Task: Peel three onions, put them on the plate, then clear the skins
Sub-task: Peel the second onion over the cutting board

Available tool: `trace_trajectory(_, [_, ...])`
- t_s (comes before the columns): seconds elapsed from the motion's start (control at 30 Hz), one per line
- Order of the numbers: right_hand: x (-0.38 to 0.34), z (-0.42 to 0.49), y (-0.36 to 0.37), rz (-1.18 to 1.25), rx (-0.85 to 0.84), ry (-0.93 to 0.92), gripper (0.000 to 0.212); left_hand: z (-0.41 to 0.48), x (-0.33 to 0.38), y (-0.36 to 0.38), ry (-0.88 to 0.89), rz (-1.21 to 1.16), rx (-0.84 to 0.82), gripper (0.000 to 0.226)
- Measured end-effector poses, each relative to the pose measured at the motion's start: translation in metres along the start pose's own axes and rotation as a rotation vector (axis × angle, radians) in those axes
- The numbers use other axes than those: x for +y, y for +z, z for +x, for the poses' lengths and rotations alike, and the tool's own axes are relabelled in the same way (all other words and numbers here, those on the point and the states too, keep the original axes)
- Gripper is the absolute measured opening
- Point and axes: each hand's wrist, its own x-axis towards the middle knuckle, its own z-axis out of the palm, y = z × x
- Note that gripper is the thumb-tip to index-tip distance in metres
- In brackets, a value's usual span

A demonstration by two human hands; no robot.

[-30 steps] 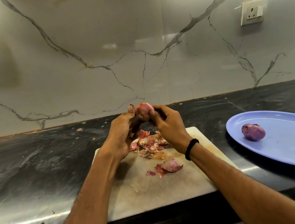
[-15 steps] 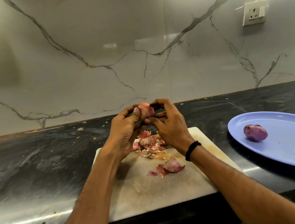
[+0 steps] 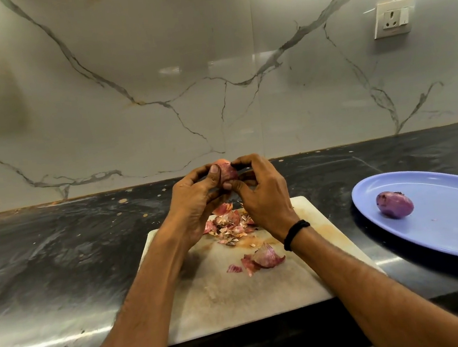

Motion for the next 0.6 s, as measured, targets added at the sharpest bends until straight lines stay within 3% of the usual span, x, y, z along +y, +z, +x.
trace_trajectory(0.33, [0.0001, 0.0005, -0.0018, -0.011, 0.02, 0.002, 0.03, 0.0014, -0.0026, -0.0022, -0.006, 0.011, -0.003, 0.023])
trace_trajectory(0.6, [0.0011, 0.0012, -0.002, -0.067, 0.001, 0.013, 0.013, 0.0048, -0.0043, -0.0036, 0.009, 0.015, 0.025, 0.027])
